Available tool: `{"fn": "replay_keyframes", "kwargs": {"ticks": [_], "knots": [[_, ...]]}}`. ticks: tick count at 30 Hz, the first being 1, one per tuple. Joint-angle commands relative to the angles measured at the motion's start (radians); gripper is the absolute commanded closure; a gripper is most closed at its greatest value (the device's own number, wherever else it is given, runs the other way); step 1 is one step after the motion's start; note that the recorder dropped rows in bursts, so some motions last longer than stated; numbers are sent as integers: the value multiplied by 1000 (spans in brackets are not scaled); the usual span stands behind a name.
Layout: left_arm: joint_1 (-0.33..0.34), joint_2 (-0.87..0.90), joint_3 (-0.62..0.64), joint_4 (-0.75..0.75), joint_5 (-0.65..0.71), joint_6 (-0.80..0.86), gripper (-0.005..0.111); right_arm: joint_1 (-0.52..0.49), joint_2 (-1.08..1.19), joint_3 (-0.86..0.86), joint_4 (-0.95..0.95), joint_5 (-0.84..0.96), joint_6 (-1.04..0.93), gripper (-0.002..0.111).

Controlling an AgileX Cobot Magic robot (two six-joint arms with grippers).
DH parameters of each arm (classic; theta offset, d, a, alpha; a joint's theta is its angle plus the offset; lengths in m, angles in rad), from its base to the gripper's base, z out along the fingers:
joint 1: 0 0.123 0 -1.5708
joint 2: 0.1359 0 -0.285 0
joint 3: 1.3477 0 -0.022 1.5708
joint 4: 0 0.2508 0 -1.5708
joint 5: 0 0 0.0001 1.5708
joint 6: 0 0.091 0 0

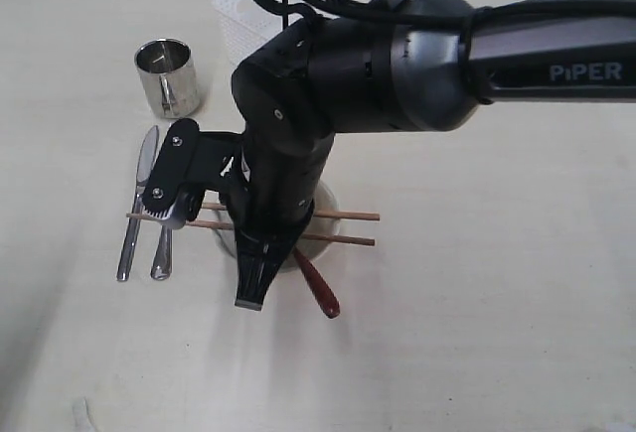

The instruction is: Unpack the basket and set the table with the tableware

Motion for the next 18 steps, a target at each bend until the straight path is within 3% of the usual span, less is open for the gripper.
{"fn": "replay_keyframes", "kwargs": {"ticks": [1, 18], "knots": [[-6, -3, 3, 3, -2, 1, 107, 0, 0, -7, -95, -13, 81, 109], [-6, -3, 3, 3, -2, 1, 107, 0, -45, -7, -131, 19, 127, 109]]}}
